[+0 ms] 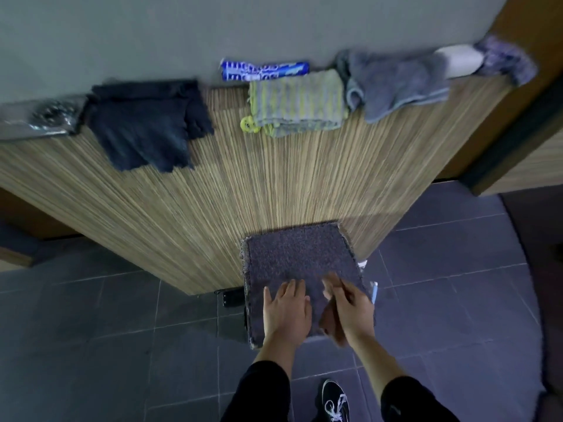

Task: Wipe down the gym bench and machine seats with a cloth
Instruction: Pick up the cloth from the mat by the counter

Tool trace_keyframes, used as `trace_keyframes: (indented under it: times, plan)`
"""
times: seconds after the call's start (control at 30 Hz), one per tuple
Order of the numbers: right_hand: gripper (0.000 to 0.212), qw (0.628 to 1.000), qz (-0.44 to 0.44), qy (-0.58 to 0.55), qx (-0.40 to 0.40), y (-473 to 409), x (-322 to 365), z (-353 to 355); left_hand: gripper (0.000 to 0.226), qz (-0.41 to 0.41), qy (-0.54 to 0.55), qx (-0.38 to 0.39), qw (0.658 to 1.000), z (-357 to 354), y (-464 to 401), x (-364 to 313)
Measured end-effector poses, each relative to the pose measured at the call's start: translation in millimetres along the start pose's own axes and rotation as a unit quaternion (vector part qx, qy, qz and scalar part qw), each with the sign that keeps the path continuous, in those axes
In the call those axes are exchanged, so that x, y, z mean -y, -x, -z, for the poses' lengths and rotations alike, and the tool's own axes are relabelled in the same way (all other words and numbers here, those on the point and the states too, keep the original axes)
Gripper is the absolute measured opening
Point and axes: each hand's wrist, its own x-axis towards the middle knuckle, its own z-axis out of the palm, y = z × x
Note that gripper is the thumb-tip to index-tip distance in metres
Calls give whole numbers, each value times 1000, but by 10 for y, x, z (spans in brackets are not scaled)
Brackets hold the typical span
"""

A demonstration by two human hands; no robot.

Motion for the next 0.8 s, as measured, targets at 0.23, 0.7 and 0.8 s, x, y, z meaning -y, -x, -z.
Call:
trace_keyframes:
  times: [0.23,0.7,0.8]
  plan:
    - [26,992,58,87,-74,397,38,629,47,-67,-48,17,996,245,197,-523]
    - [37,948,-35,254,-190,862,-723,2292,37,-280,-174,82,940,-65,509,-2328]
    - [36,940,-56,249,-224,905,-993,2746,45,-312,-194,101,924,-217,533,-2888]
